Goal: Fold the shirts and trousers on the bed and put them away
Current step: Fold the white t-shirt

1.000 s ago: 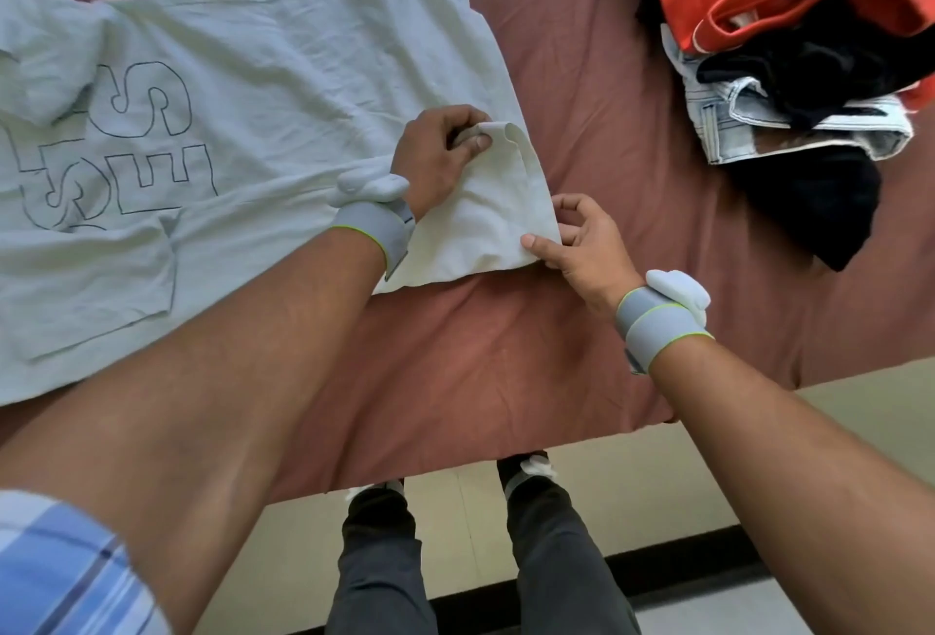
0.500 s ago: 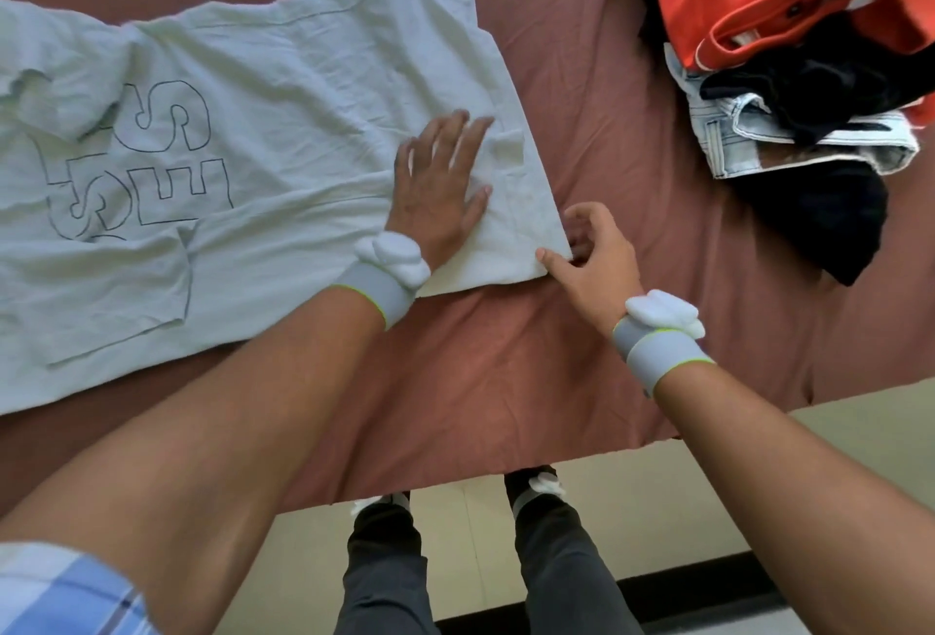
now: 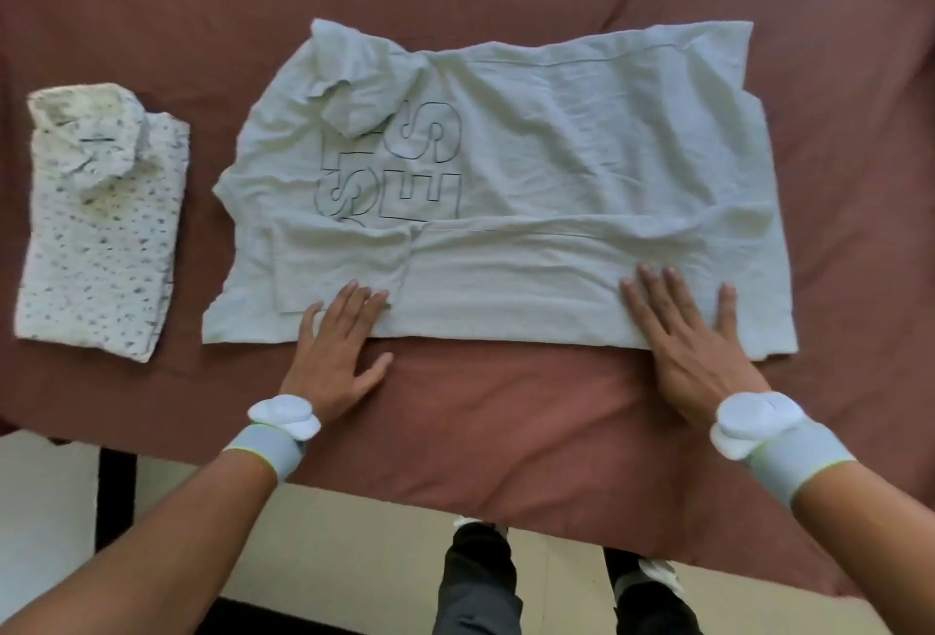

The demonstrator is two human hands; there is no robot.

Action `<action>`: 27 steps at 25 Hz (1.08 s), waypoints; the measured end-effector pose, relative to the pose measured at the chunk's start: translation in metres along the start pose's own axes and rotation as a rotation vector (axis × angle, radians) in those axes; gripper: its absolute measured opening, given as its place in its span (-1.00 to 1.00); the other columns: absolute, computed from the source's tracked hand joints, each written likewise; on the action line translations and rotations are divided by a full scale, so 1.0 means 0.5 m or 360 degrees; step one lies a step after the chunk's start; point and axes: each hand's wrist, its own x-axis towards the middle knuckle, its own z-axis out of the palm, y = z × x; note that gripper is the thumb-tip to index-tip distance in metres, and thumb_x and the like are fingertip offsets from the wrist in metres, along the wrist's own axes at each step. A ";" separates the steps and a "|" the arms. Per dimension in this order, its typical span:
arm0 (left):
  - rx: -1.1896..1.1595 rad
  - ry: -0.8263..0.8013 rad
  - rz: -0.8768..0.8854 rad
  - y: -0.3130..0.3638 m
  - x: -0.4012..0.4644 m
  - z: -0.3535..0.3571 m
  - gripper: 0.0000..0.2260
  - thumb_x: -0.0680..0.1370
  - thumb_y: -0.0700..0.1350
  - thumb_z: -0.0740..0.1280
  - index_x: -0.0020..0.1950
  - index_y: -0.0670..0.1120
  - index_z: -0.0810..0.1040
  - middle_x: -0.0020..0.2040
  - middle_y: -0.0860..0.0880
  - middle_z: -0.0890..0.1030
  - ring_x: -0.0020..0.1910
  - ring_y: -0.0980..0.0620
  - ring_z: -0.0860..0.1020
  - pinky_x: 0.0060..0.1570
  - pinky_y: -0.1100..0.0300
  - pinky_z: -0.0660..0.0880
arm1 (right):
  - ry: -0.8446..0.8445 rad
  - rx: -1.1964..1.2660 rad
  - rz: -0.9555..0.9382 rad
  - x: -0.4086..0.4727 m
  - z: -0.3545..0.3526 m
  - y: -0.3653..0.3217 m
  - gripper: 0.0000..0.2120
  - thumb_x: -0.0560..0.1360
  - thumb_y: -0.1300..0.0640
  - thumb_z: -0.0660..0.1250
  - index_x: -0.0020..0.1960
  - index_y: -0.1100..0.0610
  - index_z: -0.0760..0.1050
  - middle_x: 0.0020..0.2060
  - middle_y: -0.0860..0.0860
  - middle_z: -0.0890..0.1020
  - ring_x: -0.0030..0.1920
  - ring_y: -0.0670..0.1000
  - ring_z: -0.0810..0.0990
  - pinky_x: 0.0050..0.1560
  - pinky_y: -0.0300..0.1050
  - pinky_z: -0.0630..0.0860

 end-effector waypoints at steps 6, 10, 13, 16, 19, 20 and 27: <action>-0.0043 0.0084 0.0126 -0.124 0.004 0.031 -0.45 0.47 -0.22 0.09 0.49 -0.19 0.31 0.41 -0.21 0.45 0.46 -0.12 0.28 0.28 -0.01 0.27 | 0.0148 -0.0157 -0.0129 0.002 0.020 0.001 -0.26 0.33 0.55 -0.07 0.51 0.29 0.10 0.48 0.27 0.24 0.45 0.32 0.25 0.29 0.45 0.25; -0.0126 0.0134 0.0393 -0.165 -0.012 0.033 -0.51 0.48 -0.28 0.08 0.41 -0.23 0.41 0.30 -0.21 0.56 0.41 -0.12 0.33 0.23 0.08 0.28 | 0.0077 -0.0261 -0.0191 -0.007 -0.007 0.005 -0.34 0.36 0.48 -0.17 0.45 0.36 0.17 0.38 0.32 0.39 0.31 0.37 0.43 0.14 0.47 0.36; -0.0081 0.0123 0.0507 -0.170 -0.040 0.022 -0.52 0.48 -0.21 0.12 0.40 -0.18 0.42 0.28 -0.15 0.58 0.39 -0.11 0.40 0.21 0.06 0.30 | -0.0046 -0.0278 -0.0163 -0.029 -0.030 -0.022 -0.30 0.32 0.52 -0.11 0.47 0.32 0.16 0.39 0.28 0.39 0.33 0.32 0.44 0.10 0.45 0.43; -0.0269 0.0164 0.0641 -0.182 -0.007 -0.020 -0.58 0.52 -0.01 0.23 0.34 -0.10 0.53 0.23 -0.05 0.61 0.39 -0.11 0.44 0.25 -0.03 0.38 | -0.0234 -0.0244 -0.0186 0.001 -0.082 -0.032 -0.15 0.17 0.44 0.06 0.50 0.26 0.18 0.46 0.18 0.32 0.45 0.18 0.23 0.23 0.47 0.30; -0.0612 0.0345 0.0435 -0.205 0.136 -0.105 -0.56 0.51 0.05 0.29 0.32 -0.13 0.54 0.20 -0.07 0.60 0.30 -0.13 0.47 0.15 -0.07 0.51 | -0.0263 -0.0088 -0.0211 0.130 -0.150 -0.064 -0.25 0.33 0.07 0.24 0.51 0.20 0.23 0.46 0.12 0.34 0.46 0.12 0.30 0.32 0.32 0.29; -0.0748 0.0396 0.0171 -0.203 0.210 -0.134 -0.54 0.51 0.05 0.31 0.35 -0.12 0.51 0.22 -0.09 0.59 0.28 -0.12 0.46 0.16 -0.04 0.50 | -0.0194 0.0015 -0.0104 0.195 -0.171 -0.068 -0.33 0.42 0.03 0.25 0.49 0.22 0.28 0.40 0.17 0.42 0.39 0.17 0.42 0.28 0.28 0.38; -0.1805 0.0181 -0.1264 -0.183 0.538 -0.199 -0.50 0.41 0.19 0.46 0.17 -0.14 0.59 0.12 -0.06 0.63 0.14 -0.05 0.59 0.14 0.13 0.52 | -0.0024 0.0167 0.0384 0.523 -0.211 -0.079 -0.44 0.46 0.29 0.27 0.44 0.20 0.23 0.39 0.16 0.33 0.39 0.21 0.28 0.27 0.24 0.29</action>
